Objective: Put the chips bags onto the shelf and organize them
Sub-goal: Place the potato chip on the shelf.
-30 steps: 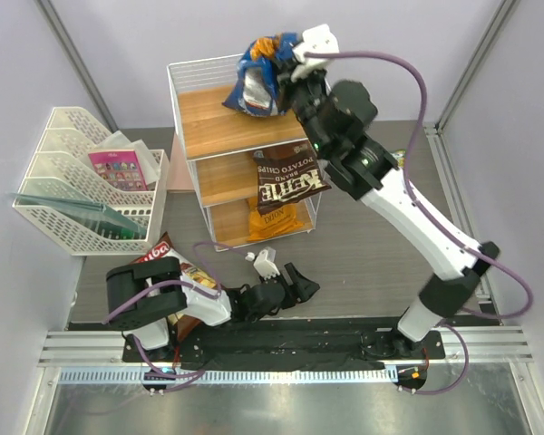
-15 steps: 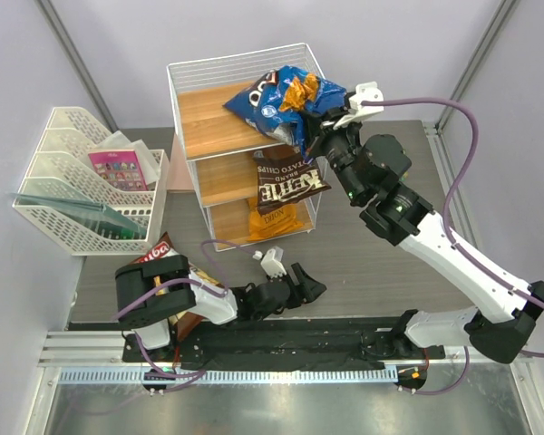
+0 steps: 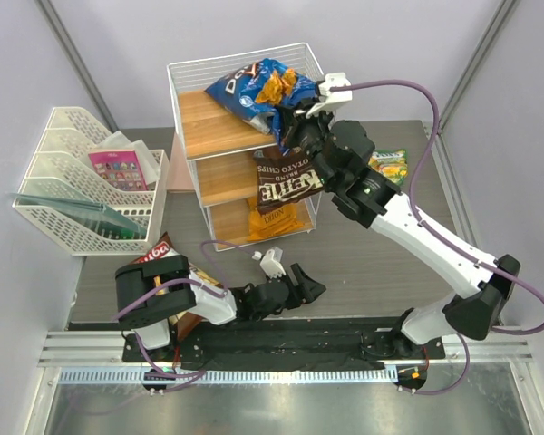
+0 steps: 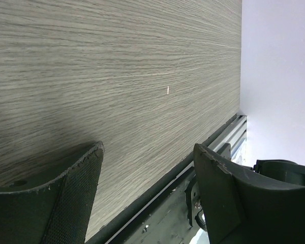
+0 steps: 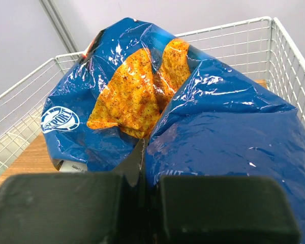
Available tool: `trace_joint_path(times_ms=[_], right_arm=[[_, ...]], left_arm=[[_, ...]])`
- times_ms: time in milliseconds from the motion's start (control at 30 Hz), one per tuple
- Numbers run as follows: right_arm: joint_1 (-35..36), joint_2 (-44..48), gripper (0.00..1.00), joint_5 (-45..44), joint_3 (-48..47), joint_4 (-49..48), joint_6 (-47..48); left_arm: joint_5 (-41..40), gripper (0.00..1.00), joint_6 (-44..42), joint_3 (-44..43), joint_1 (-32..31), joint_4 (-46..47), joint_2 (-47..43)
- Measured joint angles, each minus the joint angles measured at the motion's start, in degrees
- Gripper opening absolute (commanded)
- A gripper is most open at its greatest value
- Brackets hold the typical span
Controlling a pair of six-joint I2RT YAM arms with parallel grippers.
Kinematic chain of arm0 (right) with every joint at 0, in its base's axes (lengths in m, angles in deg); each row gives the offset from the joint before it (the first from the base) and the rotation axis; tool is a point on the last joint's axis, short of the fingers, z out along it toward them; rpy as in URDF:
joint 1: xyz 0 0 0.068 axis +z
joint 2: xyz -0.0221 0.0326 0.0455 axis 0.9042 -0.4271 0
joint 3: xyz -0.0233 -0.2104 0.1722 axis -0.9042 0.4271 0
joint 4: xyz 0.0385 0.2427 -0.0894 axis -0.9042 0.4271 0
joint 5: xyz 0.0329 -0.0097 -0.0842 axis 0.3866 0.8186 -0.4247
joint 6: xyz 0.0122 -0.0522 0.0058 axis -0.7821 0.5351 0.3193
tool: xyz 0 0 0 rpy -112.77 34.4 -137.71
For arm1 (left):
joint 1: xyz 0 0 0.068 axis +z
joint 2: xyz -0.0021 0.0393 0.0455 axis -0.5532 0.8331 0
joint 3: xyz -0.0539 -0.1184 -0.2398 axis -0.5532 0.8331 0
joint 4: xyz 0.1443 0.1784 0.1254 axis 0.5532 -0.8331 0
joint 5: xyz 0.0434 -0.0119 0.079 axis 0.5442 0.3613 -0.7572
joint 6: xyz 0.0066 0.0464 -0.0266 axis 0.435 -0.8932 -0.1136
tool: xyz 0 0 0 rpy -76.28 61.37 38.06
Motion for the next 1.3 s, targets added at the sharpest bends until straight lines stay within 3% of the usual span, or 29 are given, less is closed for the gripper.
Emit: trace_joint_path(times_ms=[233,500,667,1067,1300], right_arm=[[0.7,-2.6,0.01,-3.9,-4.1,2.3,-0.6],[6.4,4.0,0.01,-18.6,9.3,-9.7,0.3],[8.4,3.9,0.01,-25.4,12.3,-16.1,1.6],[8.6,-1.8,0.01,-34.6,9.5,-25.6,7.1],[8.6,-2.6,0.01,-34.0,7.9,-25.1,8.1]], left_arm=[[0.2,0.74,0.0,0.2,0.0,0.4,0.0],[0.5,0.74,0.0,0.8,0.0,1.4,0.0],[1.1,0.74,0.0,1.3,0.0,2.1,-0.1],[2.2,0.76,-0.4,2.1,0.0,1.3,-1.4],[2.3,0.77,-0.4,2.1,0.0,1.3,-1.5]])
